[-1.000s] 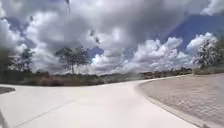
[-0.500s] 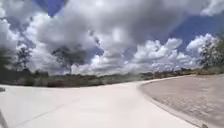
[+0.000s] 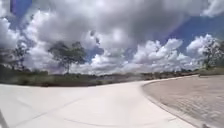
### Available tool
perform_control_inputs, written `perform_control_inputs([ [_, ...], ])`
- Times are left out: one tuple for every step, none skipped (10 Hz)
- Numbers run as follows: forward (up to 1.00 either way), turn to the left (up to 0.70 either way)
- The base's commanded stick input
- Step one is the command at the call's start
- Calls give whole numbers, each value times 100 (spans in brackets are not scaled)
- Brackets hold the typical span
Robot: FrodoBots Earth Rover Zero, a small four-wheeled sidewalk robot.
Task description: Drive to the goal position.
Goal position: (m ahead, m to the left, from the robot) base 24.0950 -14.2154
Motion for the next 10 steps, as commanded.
perform_control_inputs([
  [85, 0],
  [85, 0],
  [85, 0],
  [85, 0],
  [85, 0],
  [85, 0],
  [85, 0],
  [85, 0],
  [85, 0],
  [85, 0],
])
